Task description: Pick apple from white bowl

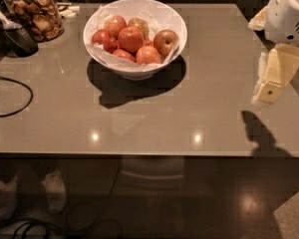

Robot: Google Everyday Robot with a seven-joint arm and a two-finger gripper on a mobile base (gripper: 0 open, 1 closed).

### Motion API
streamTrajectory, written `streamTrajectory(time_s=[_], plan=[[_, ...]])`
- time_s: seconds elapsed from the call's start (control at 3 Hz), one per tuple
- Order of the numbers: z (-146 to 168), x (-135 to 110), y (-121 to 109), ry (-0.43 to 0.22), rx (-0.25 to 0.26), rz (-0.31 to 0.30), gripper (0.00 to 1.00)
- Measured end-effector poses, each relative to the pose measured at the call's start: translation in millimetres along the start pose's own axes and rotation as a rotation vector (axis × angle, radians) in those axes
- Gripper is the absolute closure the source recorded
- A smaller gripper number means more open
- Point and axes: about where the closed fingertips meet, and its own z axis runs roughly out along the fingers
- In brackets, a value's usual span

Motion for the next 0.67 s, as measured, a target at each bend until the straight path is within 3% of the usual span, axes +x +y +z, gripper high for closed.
streamTrajectory(time_s=[0.67], plan=[[8.6,-40.2,-52.2,-0.020,-0.005,-0.028,0.00]])
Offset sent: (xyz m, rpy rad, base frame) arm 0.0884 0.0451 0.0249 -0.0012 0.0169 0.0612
